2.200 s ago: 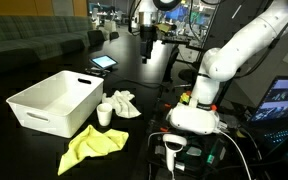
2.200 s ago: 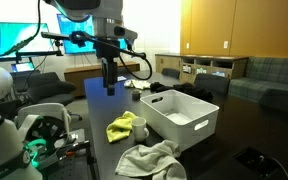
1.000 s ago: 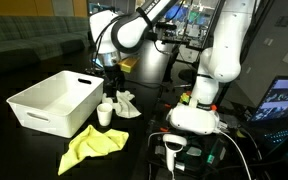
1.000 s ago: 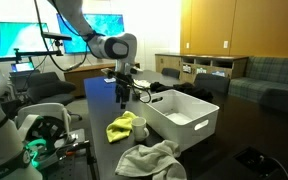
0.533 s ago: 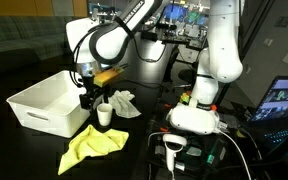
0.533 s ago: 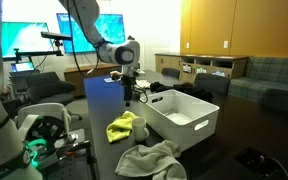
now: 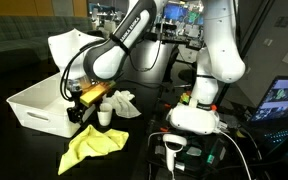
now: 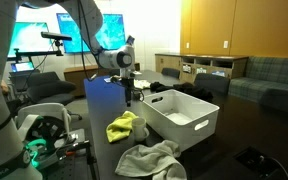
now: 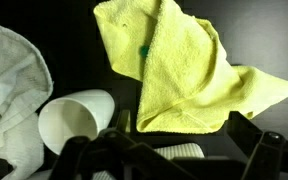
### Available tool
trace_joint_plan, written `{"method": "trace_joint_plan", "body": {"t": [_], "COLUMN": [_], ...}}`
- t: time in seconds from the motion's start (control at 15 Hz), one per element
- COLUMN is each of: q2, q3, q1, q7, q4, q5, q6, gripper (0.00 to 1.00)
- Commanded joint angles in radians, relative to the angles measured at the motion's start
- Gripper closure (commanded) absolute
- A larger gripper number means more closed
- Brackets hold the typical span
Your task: Pick up the cloths from the table and put them in the box, then pick up the marker and seal tape and put them in the cup
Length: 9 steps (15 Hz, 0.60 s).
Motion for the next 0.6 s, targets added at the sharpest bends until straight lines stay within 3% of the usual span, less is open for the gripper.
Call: {"method": "trace_joint_plan", "body": {"t": [0.0, 0.2, 0.53], "q2": [0.072, 0.103, 0.144], "q3": [-0.032, -0.03, -0.016], "q1": [0.065, 0.085, 0.074], "q7": [0.102, 0.111, 0.034], "q4": [0.08, 0.1, 0.094], "q5": [-0.08, -0.101, -0.081], "q6": [-0.003, 0.019, 0.182], "gripper": [0.0, 0.0, 0.0]}}
